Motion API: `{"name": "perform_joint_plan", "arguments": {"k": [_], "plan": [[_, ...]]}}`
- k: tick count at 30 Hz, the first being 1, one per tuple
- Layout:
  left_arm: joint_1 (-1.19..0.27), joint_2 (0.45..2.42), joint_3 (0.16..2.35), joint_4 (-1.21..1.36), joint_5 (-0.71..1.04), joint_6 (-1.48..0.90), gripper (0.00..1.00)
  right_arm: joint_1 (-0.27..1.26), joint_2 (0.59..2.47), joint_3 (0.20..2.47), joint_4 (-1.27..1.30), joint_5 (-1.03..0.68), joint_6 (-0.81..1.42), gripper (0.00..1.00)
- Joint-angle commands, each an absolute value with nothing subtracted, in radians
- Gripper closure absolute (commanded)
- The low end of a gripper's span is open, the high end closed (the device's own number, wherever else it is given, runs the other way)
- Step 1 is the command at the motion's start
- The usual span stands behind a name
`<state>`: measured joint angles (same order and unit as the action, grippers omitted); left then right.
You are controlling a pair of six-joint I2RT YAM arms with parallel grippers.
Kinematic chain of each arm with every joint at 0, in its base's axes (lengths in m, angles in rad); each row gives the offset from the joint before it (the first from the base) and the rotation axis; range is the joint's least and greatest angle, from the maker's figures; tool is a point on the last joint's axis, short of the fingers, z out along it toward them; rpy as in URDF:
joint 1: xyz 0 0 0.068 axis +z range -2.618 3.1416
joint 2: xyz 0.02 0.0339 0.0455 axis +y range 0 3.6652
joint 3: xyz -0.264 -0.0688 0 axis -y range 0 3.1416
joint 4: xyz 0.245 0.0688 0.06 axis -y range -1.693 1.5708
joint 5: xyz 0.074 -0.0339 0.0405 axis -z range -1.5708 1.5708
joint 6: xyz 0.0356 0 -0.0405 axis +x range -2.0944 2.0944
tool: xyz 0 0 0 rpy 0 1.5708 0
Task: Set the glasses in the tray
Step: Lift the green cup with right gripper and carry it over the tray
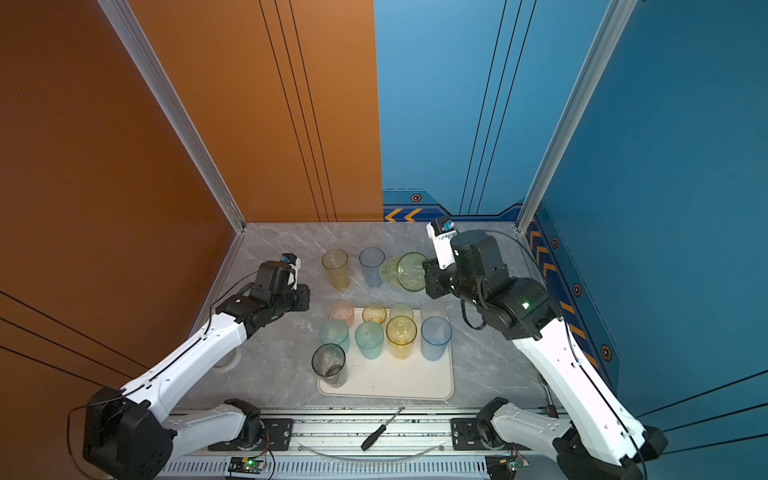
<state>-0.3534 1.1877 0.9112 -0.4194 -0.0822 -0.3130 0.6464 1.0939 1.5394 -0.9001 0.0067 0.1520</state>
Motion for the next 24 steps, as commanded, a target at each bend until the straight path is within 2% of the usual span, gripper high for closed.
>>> {"name": "perform_joint_plan", "arguments": {"k": [1, 12, 24], "plan": [[-0.344, 1.195, 0.962, -0.452, -0.102, -0.288, 0.76, 0.728, 1.067, 1.52, -0.986, -0.097, 0.119, 1.0], [-0.343, 1.241, 1.055, -0.477, -0.098, -0.268, 0.76, 1.035, 1.116, 1.425, -1.117, -0.013, 0.162, 1.0], [-0.348, 1.261, 1.073, -0.478, -0.094, -0.268, 0.76, 1.141, 1.312, 1.38, -1.04, 0.047, 0.207, 1.0]]}}
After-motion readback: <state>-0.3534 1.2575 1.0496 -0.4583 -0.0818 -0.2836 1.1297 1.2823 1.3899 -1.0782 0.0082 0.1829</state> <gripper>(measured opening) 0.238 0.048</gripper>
